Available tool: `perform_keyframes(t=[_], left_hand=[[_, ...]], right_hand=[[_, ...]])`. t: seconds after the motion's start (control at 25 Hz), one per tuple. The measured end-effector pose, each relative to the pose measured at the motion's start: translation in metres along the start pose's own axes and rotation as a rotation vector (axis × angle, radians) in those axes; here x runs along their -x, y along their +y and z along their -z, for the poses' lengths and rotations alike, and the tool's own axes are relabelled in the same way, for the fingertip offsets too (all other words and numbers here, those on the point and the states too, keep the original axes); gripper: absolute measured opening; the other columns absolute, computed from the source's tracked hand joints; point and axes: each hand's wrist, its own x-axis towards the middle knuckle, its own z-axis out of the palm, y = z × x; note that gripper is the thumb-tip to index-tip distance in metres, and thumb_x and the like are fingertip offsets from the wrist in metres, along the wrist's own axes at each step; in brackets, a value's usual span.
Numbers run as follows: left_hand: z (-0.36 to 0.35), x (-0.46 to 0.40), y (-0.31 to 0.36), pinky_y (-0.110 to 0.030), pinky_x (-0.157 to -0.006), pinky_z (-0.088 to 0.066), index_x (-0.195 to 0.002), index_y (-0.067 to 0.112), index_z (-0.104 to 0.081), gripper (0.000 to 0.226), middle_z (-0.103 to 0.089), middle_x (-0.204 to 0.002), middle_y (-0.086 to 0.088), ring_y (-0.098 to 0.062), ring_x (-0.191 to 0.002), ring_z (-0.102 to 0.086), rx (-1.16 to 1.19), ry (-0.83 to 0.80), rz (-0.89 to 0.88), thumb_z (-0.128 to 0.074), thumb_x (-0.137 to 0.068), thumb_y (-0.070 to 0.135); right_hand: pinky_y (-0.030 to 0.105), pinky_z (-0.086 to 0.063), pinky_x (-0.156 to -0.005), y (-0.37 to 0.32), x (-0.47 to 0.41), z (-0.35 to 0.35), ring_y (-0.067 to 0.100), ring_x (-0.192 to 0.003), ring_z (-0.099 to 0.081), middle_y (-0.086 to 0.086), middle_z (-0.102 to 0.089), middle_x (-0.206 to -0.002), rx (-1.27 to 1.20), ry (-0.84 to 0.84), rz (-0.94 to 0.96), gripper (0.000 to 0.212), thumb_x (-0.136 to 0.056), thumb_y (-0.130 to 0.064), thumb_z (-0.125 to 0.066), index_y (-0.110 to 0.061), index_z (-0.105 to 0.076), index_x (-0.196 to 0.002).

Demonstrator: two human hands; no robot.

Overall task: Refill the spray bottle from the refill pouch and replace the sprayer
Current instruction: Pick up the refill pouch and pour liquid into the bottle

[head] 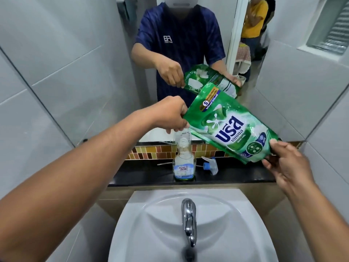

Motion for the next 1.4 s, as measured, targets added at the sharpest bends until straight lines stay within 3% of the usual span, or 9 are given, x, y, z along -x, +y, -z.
perform_keyframes(t=[0.08, 0.24, 0.44, 0.56, 0.72, 1.0, 1.24, 1.4], left_hand=[[-0.019, -0.008, -0.014, -0.034, -0.056, -0.068, -0.083, 0.004, -0.08, 0.016, -0.081, -0.084, -0.014, -0.028, -0.073, -0.079, 0.041, 0.003, 0.027, -0.078, -0.094, 0.016], [-0.044, -0.019, -0.035, -0.04, -0.064, -0.06, -0.093, 0.009, -0.086, 0.013, -0.075, -0.074, -0.006, -0.023, -0.062, -0.063, 0.1, 0.125, 0.081, -0.083, -0.087, 0.02], [-0.056, -0.028, -0.052, -0.047, -0.082, -0.061, -0.094, 0.005, -0.086, 0.019, -0.082, -0.095, -0.021, -0.038, -0.088, -0.074, 0.145, 0.158, 0.091, -0.084, -0.085, 0.022], [-0.062, -0.03, -0.058, -0.048, -0.081, -0.062, -0.089, 0.003, -0.085, 0.022, -0.082, -0.093, -0.022, -0.031, -0.076, -0.07, 0.174, 0.179, 0.119, -0.087, -0.082, 0.024], [-0.069, -0.03, -0.064, -0.05, -0.079, -0.063, -0.087, 0.001, -0.083, 0.027, -0.082, -0.089, -0.021, -0.035, -0.08, -0.074, 0.19, 0.189, 0.155, -0.088, -0.081, 0.027], [-0.078, -0.026, -0.067, -0.049, -0.082, -0.066, -0.09, 0.008, -0.087, 0.018, -0.085, -0.089, -0.01, -0.031, -0.091, -0.078, 0.253, 0.18, 0.176, -0.088, -0.083, 0.025], [-0.08, -0.025, -0.068, -0.044, -0.082, -0.066, -0.09, 0.009, -0.088, 0.014, -0.085, -0.089, -0.009, -0.031, -0.092, -0.078, 0.266, 0.192, 0.169, -0.087, -0.084, 0.022], [-0.081, -0.025, -0.067, -0.039, -0.081, -0.063, -0.095, 0.011, -0.089, 0.014, -0.086, -0.092, -0.007, -0.03, -0.093, -0.078, 0.284, 0.194, 0.168, -0.086, -0.086, 0.021]], right_hand=[[0.025, -0.05, -0.062, -0.001, -0.01, 0.0, 0.01, -0.065, -0.057, -0.011, -0.07, -0.059, 0.037, 0.017, 0.05, 0.021, -0.099, -0.019, -0.067, -0.023, -0.063, -0.078], [0.021, -0.052, -0.058, -0.002, -0.026, -0.004, 0.01, -0.058, -0.054, -0.005, -0.068, -0.071, 0.12, -0.013, 0.108, 0.019, -0.097, -0.018, -0.07, -0.022, -0.067, -0.078], [0.028, -0.06, -0.065, -0.005, -0.039, -0.012, 0.014, -0.064, -0.061, -0.008, -0.073, -0.065, 0.183, -0.049, 0.167, 0.021, -0.097, -0.016, -0.07, -0.021, -0.067, -0.077], [0.022, -0.06, -0.053, -0.009, -0.04, -0.017, 0.008, -0.056, -0.062, -0.008, -0.072, -0.065, 0.194, -0.081, 0.215, 0.022, -0.098, -0.013, -0.068, -0.02, -0.066, -0.077], [0.012, -0.051, -0.05, -0.016, -0.041, -0.02, 0.0, -0.051, -0.056, -0.016, -0.068, -0.055, 0.242, -0.102, 0.289, 0.02, -0.097, -0.017, -0.07, -0.021, -0.067, -0.077], [0.013, -0.053, -0.052, -0.022, -0.042, -0.022, -0.003, -0.05, -0.062, -0.016, -0.071, -0.058, 0.283, -0.157, 0.375, 0.018, -0.098, -0.016, -0.068, -0.019, -0.068, -0.08], [0.03, -0.062, -0.065, -0.029, -0.047, -0.023, 0.01, -0.06, -0.064, -0.011, -0.073, -0.063, 0.339, -0.175, 0.436, 0.017, -0.096, -0.021, -0.071, -0.018, -0.07, -0.079], [0.02, -0.061, -0.058, -0.035, -0.041, -0.027, 0.0, -0.057, -0.067, -0.014, -0.073, -0.063, 0.358, -0.197, 0.467, 0.017, -0.098, -0.019, -0.069, -0.019, -0.07, -0.081]])
